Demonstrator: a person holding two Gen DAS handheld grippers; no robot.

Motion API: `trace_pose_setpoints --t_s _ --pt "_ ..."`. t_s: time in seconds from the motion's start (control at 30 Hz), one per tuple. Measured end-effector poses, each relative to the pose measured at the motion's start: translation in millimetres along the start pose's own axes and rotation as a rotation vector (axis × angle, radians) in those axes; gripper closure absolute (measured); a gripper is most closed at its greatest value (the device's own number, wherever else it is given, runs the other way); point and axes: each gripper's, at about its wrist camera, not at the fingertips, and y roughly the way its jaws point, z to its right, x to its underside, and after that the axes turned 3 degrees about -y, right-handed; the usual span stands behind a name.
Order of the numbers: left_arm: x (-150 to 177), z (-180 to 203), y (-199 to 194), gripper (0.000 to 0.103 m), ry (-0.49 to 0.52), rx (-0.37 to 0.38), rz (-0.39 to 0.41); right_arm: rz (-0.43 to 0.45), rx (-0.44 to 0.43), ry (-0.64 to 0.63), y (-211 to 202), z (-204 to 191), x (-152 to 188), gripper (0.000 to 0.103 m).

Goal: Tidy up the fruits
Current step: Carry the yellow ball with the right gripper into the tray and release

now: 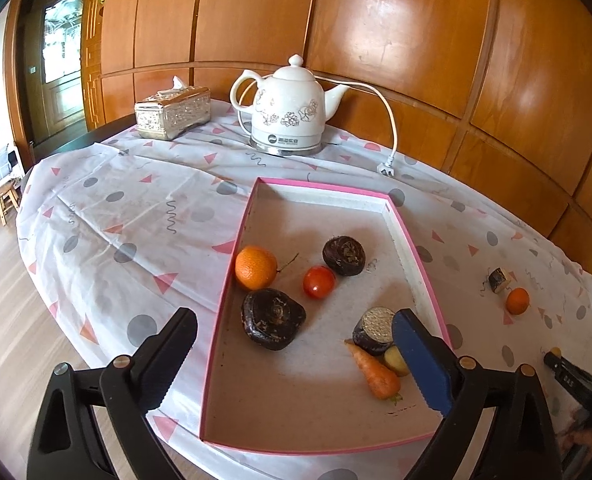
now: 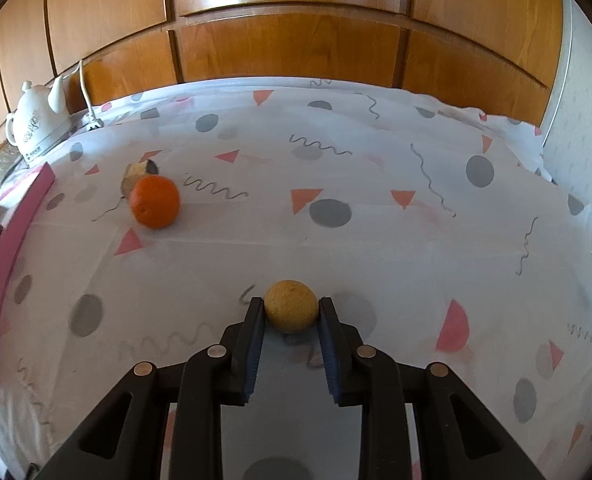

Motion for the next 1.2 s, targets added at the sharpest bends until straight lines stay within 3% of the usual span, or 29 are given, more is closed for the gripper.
trace_pose_setpoints --t_s 0.3,0.53,0.9,1.2 --pt "-2 -8 0 0.003 -0.023 -0.008 0.001 -0.016 -0.195 0.003 -20 -34 0 0.077" --pt "-4 -16 2 0.003 -0.043 -0.017 -0.001 -0.024 -0.362 -0.134 -36 -92 -10 0.077" --pt "-16 -56 7 0.003 -0.147 -0.073 0.009 -0.015 -0.491 -0.273 -59 -159 -12 0.077" --pt "-17 -62 10 0.003 -0.159 -0.079 0.003 -0.002 -0.586 -0.438 -72 -227 -18 0.077"
